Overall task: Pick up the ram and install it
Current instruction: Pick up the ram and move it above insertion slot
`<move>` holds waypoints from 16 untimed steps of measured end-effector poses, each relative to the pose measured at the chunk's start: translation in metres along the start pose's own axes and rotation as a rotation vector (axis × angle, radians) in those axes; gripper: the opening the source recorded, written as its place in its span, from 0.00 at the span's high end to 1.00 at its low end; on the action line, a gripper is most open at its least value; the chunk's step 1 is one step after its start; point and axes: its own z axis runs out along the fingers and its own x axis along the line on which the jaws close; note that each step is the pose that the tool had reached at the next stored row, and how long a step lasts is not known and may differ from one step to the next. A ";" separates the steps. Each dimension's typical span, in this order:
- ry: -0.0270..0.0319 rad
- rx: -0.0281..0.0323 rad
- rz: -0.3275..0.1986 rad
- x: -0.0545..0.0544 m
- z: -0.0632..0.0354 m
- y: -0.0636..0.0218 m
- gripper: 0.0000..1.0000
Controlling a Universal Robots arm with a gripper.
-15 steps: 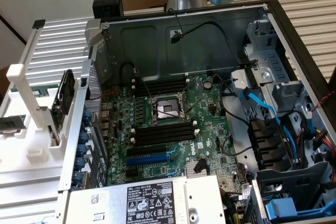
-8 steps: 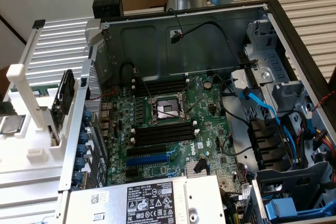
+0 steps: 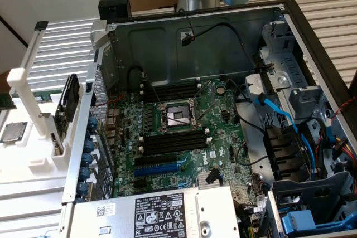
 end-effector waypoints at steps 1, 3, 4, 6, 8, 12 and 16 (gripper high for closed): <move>0.0002 0.0000 0.002 0.000 0.0000 0.0001 0.88; 0.0025 0.0000 0.004 -0.002 -0.0008 -0.0092 0.88; 0.0026 -0.0001 0.004 -0.002 -0.0036 -0.0164 0.88; 0.0027 -0.0001 0.004 -0.003 -0.0157 -0.0281 0.88; 0.0025 0.0001 0.004 -0.003 -0.0232 -0.0360 0.88; 0.0026 -0.0001 0.004 -0.004 -0.0331 -0.0532 0.88; 0.0027 0.0000 0.004 -0.005 -0.0404 -0.0712 0.88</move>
